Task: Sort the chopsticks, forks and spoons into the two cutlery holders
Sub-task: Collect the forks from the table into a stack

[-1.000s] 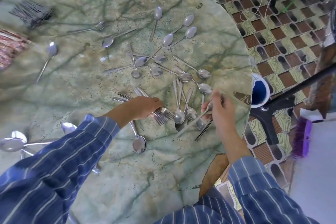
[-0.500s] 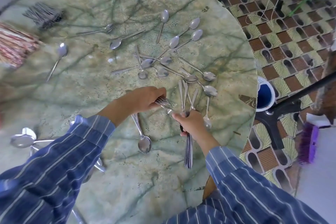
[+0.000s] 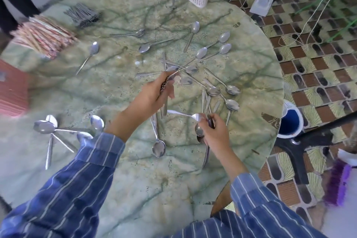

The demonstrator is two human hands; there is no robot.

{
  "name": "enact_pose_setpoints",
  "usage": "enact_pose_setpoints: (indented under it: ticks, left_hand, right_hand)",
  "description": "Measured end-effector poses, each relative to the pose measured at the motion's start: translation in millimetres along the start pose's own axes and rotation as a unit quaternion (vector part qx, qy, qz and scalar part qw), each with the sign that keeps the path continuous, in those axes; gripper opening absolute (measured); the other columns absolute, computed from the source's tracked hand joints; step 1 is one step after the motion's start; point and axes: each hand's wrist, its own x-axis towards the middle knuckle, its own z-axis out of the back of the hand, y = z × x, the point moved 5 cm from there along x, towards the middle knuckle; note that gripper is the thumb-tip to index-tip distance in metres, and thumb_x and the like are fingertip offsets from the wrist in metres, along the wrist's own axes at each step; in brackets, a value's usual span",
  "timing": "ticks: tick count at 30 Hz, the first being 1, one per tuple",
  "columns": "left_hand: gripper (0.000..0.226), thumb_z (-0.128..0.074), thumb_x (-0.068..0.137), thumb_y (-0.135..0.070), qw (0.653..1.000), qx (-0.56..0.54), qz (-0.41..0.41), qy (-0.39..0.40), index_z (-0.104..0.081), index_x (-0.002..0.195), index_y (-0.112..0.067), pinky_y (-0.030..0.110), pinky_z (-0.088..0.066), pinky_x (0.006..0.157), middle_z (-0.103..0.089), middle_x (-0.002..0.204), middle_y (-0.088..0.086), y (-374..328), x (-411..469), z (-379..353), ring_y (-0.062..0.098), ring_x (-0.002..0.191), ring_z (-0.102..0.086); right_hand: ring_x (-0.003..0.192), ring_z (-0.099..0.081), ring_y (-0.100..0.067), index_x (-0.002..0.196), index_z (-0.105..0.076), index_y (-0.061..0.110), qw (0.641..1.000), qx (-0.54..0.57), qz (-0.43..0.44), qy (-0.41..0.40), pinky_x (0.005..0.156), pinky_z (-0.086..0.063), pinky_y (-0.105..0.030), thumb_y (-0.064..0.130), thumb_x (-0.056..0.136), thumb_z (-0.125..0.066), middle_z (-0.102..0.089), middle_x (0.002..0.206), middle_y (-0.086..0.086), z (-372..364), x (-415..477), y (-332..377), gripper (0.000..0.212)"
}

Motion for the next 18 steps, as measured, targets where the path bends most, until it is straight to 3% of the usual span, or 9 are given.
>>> enact_pose_setpoints:
  ticks: [4,6,11,14,18]
  left_hand:
    - [0.018,-0.035,0.104,-0.016,0.979,-0.145,0.086,-0.112,-0.047,0.117,-0.019,0.024,-0.056,0.066,-0.066,0.101,-0.004,-17.9,-18.6,12.3,0.011,0.072,-0.069]
    - [0.016,-0.035,0.104,-0.015,0.959,-0.199,0.128,-0.155,-0.047,0.114,-0.016,0.029,-0.058,0.065,-0.067,0.105,-0.004,-25.1,-32.4,15.0,0.017,0.073,-0.07]
    - [0.018,-0.043,0.102,-0.02,0.913,-0.249,0.23,-0.229,-0.055,0.109,-0.009,0.021,-0.05,0.051,-0.072,0.09,0.004,-41.8,-79.2,21.3,0.017,0.057,-0.069]
    - [0.016,-0.046,0.101,-0.023,0.882,-0.296,0.272,-0.247,-0.058,0.107,-0.014,0.024,-0.054,0.052,-0.074,0.079,0.002,-50.7,-113.1,16.7,0.019,0.057,-0.07]
    - [0.024,-0.044,0.102,-0.019,0.856,-0.337,0.286,-0.268,-0.048,0.125,-0.024,0.029,-0.056,0.055,-0.073,0.087,0.01,-56.0,-158.2,14.8,0.025,0.058,-0.07]
  right_hand:
    - [0.057,-0.042,-0.018,0.08,-0.051,0.027,0.993,0.061,0.081,-0.057,0.055,-0.039,-0.034,0.023,0.09,-0.063,-0.047,0.064,0.001,19.9,-17.8,24.3,0.017]
    - [0.061,-0.043,-0.017,0.086,-0.054,0.027,0.991,0.071,0.102,-0.049,0.059,-0.04,-0.034,0.027,0.091,-0.062,-0.049,0.068,0.0,27.4,-25.9,36.6,0.009]
    - [0.052,-0.038,-0.012,0.089,-0.068,0.024,0.989,0.094,0.094,0.062,0.048,-0.033,-0.026,0.031,0.098,-0.055,-0.058,0.075,-0.006,28.8,-44.3,60.3,0.017]
    - [0.044,-0.044,-0.014,0.094,-0.058,0.009,0.983,0.108,0.083,0.121,0.04,-0.039,-0.024,0.029,0.102,-0.045,-0.069,0.073,-0.006,17.2,-57.0,69.4,0.025]
    - [0.063,-0.067,-0.021,0.09,-0.053,0.011,0.977,0.094,0.064,0.18,0.053,-0.054,-0.029,0.029,0.104,-0.04,-0.072,0.07,-0.008,-11.1,-74.3,67.4,0.027]
